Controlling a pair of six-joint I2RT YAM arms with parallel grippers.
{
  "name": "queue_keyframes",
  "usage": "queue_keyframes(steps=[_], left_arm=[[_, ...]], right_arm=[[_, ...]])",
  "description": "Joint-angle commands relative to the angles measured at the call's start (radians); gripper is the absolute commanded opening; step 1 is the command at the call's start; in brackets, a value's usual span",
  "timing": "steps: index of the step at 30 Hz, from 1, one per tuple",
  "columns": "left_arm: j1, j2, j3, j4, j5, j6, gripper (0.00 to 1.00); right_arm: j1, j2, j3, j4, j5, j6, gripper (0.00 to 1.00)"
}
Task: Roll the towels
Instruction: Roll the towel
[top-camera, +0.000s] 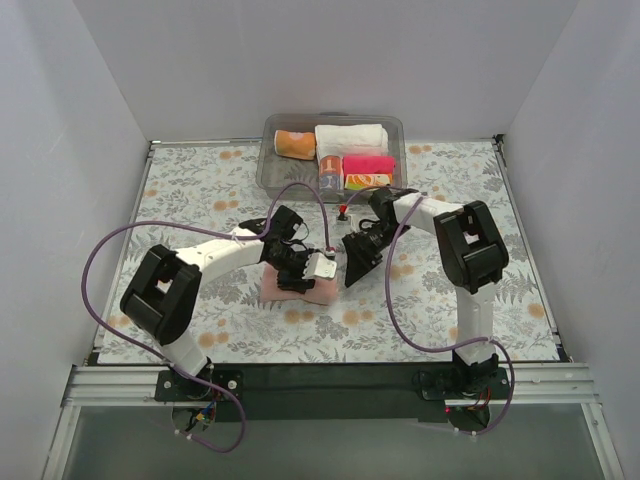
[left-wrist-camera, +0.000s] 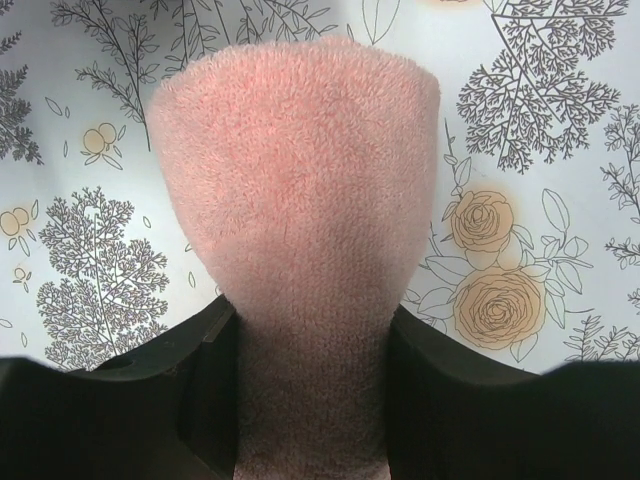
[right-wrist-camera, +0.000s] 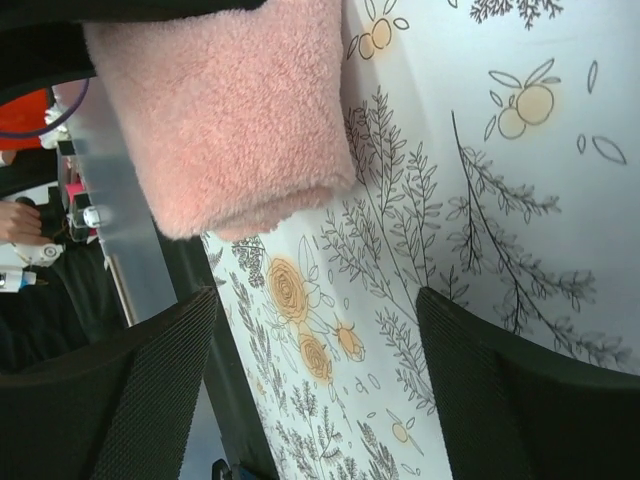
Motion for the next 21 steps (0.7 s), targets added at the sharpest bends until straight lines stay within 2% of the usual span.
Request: queue_keyframes(steps=[1,3,7,12,21], left_arm=[[-0.002,0.091,-0.067,-0.148,-0.051,-0.046,0.32],[-0.002,0.113,-0.060,-0.159,-0.034,-0.036,0.31],[-0.002,0.125,-0.068,-0.139,-0.031,-0.039,0.31],[-0.001,0.110,-0.077,-0.116,-0.046,-0.045,0.31],[-0.001,0.087,-0.088,-0.084,-0.049,-0.076,0.32]], right_arm=[[-0.028,-0.079,-0.044,0.006,0.055,-0.042,0.73],[-0.023,-0.157,-0.069,0.057,0.061,-0.004,0.75],[-0.015,-0.268,-0.161,0.276,0.071,0.154,0.80],[0.017,-0.214,-0.201,0.336,-0.011,0.326,0.73],[0.115,-0.135,-0.170,0.422,-0.044,0.428,0.68]])
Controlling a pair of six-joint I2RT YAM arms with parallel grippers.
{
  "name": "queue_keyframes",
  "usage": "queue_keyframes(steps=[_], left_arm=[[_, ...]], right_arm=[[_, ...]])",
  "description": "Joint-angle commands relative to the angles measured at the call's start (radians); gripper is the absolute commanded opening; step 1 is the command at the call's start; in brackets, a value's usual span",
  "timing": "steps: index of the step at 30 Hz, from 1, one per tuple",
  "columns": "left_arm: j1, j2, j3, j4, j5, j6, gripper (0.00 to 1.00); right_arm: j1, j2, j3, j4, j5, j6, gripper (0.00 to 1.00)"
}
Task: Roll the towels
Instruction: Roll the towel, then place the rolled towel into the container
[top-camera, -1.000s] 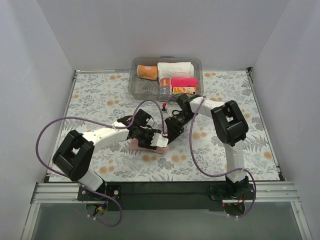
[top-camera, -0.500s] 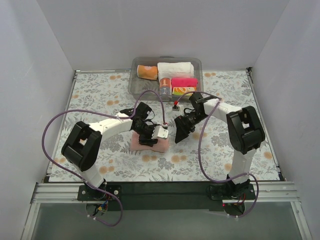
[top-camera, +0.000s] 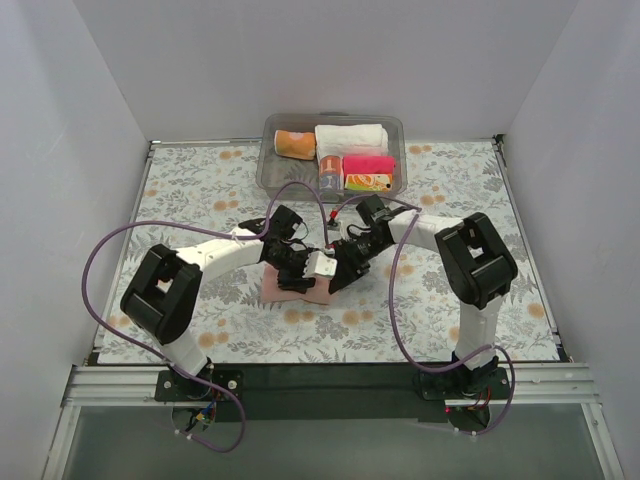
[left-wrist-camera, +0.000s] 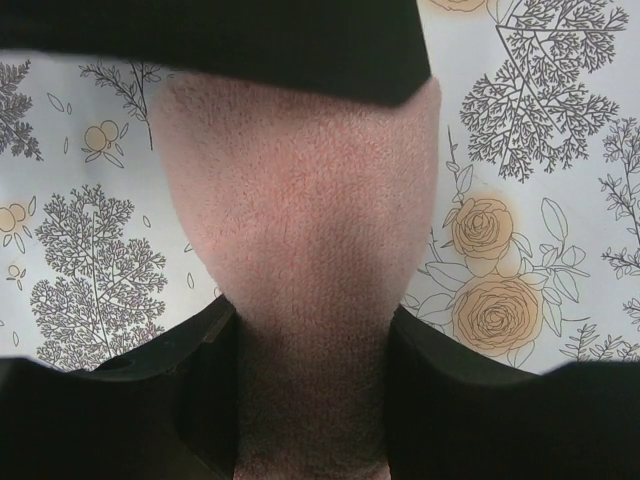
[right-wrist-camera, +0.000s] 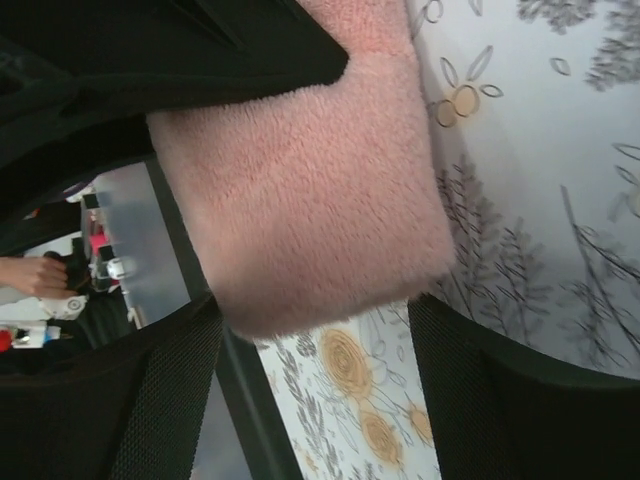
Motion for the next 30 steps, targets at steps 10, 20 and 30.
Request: queue_keyframes(steps=[10,20,30], left_arm=[[-0.010,-0.019,-0.124,-0.056,-0.106,-0.046,0.65],[-0.112,-0.142,-0.254,0.094,-0.241,-0.040,0.71],[-0.119,-0.051,-0.223,0.116,-0.304,-0.056,0.02]], right_arm=[[0.034,0.120,0.067,0.056,-0.101,0.106,0.01],[0.012,0.142,0.052,0.090,-0.233,0.153,0.01],[-0.009,0.117,0.041,0.063,-0.322,0.124,0.21]])
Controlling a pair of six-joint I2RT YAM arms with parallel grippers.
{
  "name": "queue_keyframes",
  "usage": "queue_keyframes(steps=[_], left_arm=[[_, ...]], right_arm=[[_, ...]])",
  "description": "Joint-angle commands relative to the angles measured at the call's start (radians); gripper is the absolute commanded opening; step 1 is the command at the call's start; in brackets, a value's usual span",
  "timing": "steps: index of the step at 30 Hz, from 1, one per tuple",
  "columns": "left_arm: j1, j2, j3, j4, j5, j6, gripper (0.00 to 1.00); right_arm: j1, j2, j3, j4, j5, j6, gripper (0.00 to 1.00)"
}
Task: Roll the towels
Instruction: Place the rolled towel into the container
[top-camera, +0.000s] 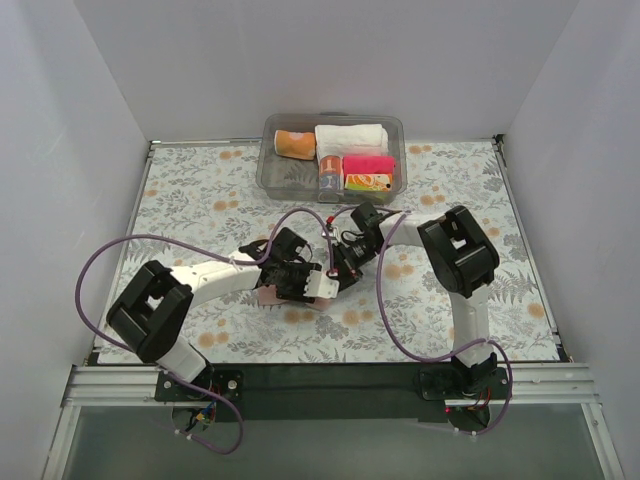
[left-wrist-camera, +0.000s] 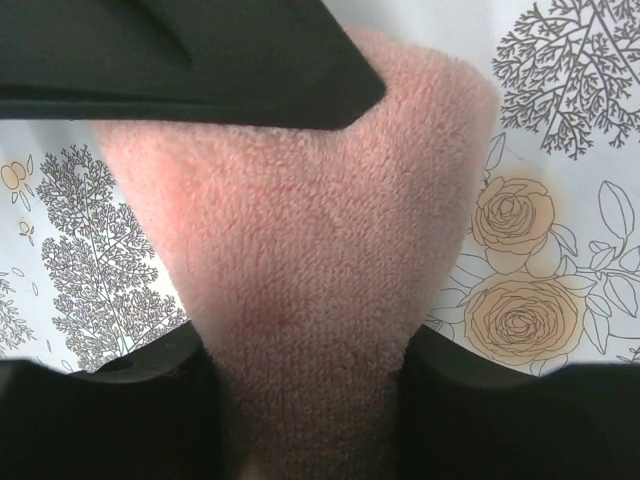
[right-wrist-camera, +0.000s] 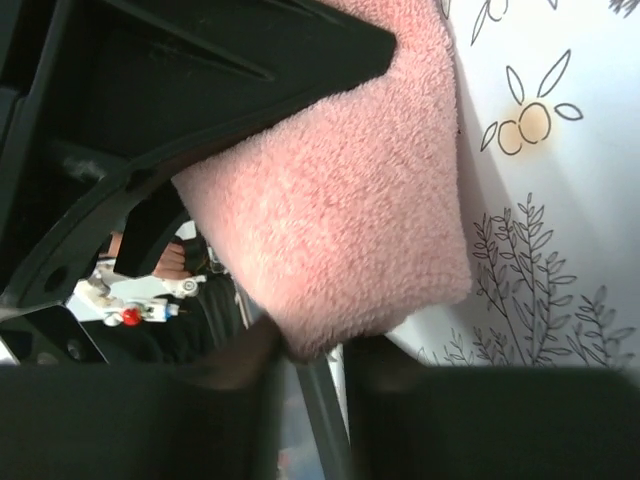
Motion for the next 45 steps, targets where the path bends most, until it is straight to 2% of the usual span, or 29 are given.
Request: queue_keyframes(steps=[1,2,3,5,6,8,10,13,17,19,22,28,37,45], left_arm=[[-0.003,0.074,-0.003,-0.147,-0.009,-0.018,0.00],[0.002,0.073,0.037,-0.173,0.010,-0.018,0.00],[0.016,0.064,0.068,-0.205,0.034,-0.008,0.00],[0.031,0.059,0.127,-0.302,0.080,0.006,0.00],[0.043,0.065,0.217,-0.333,0.094,0.018,0.00],[0.083,0.091,0.328,-0.431,0.140,0.037,0.00],[0.132,0.151,0.509,-0.489,0.154,0.057,0.00],[0.189,0.258,0.753,-0.518,0.171,0.071,0.00],[0.234,0.395,1.014,-0.473,0.153,0.068,0.00],[0.261,0.476,1.138,-0.401,0.116,0.055,0.00],[0.295,0.537,1.207,-0.251,0.039,0.046,0.00],[0.307,0.656,1.186,-0.033,-0.136,0.236,0.00],[0.324,0.752,1.163,0.009,-0.272,0.524,0.00],[0.321,0.754,1.128,-0.034,-0.274,0.549,0.00]], right_arm=[[-0.041,-0.044,0.010,0.004,-0.087,-0.036,0.31],[-0.072,-0.076,0.013,-0.015,-0.057,-0.065,0.41],[-0.089,-0.094,0.020,-0.066,-0.038,-0.106,0.60],[-0.153,-0.151,0.050,-0.122,-0.008,-0.158,0.75],[-0.176,-0.168,0.064,-0.172,0.006,-0.198,0.83],[-0.251,-0.225,0.084,-0.191,0.020,-0.208,0.87],[-0.305,-0.272,0.093,-0.208,0.014,-0.212,0.98],[-0.405,-0.314,0.132,-0.248,0.026,-0.240,0.98],[-0.455,-0.354,0.121,-0.262,0.020,-0.244,0.98],[-0.463,-0.374,0.093,-0.263,0.017,-0.251,0.98],[-0.463,-0.391,0.064,-0.262,0.022,-0.260,0.98],[-0.463,-0.395,0.063,-0.260,0.031,-0.261,0.98],[-0.465,-0.401,0.033,-0.257,0.046,-0.267,0.98],[-0.465,-0.415,0.027,-0.257,0.054,-0.272,0.98]])
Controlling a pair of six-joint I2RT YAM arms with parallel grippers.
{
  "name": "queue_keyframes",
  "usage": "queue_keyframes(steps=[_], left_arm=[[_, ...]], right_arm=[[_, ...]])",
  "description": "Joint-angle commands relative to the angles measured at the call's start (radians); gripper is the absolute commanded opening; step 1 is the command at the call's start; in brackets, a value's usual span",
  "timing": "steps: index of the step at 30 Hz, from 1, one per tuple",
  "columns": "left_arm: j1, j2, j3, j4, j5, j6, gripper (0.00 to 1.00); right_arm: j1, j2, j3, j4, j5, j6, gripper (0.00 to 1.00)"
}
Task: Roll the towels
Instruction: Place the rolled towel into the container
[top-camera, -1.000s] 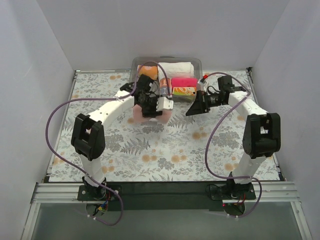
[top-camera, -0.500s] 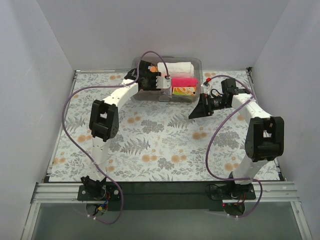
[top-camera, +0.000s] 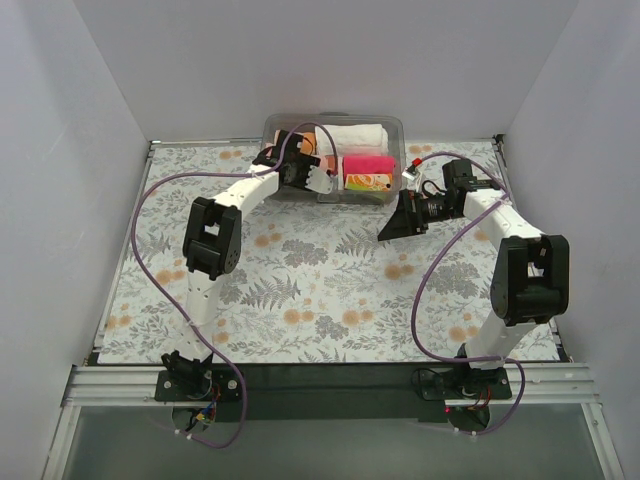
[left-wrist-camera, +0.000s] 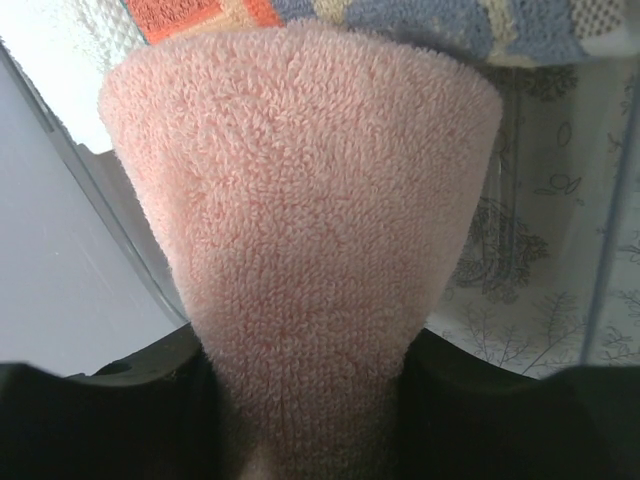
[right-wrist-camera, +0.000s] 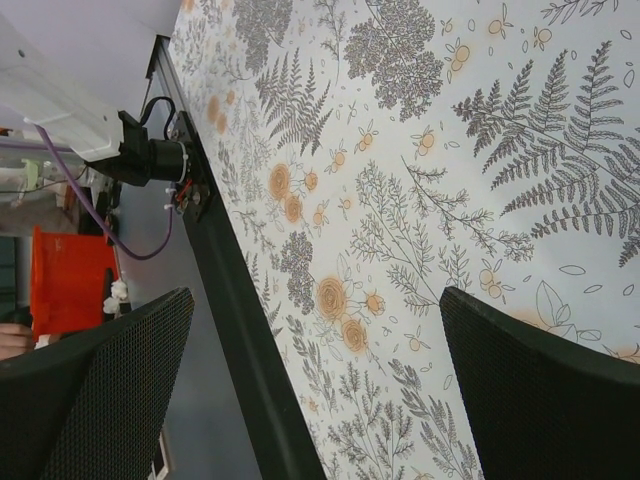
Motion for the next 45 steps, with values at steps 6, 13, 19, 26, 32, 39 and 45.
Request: queue_keyframes(steps=[6,13,19,26,32,39,45], left_arm=[[-0.001,-0.006,0.039,-0.117,0.105,-0.030,0.00],[-0.002,0.066,0.110,-0.185,0.247,-0.155,0.00],[0.004,0.100,0.095,-0.177,0.283,-0.162,0.00],[0.033,0.149,0.142,-0.246,0.341,-0.188,0.00],[0.051,0.166,0.151,-0.327,0.407,-0.188,0.02],[0.065,0.166,0.159,-0.366,0.471,-0.234,0.21],[0.068,0.158,0.174,-0.372,0.456,-0.254,0.40]], right_arm=[[-0.001,-0.037,-0.009,-0.008,-0.005,-0.016,0.98],[-0.001,-0.022,-0.009,-0.008,-0.003,-0.016,0.99],[-0.001,-0.018,-0.008,-0.008,-0.003,-0.015,0.98],[-0.001,-0.015,-0.012,-0.007,-0.003,-0.016,0.98],[-0.001,-0.012,-0.014,-0.005,-0.002,-0.015,0.98],[-0.001,-0.009,-0.017,-0.005,0.004,-0.015,0.98],[-0.001,-0.003,-0.011,-0.005,0.003,-0.010,0.98]])
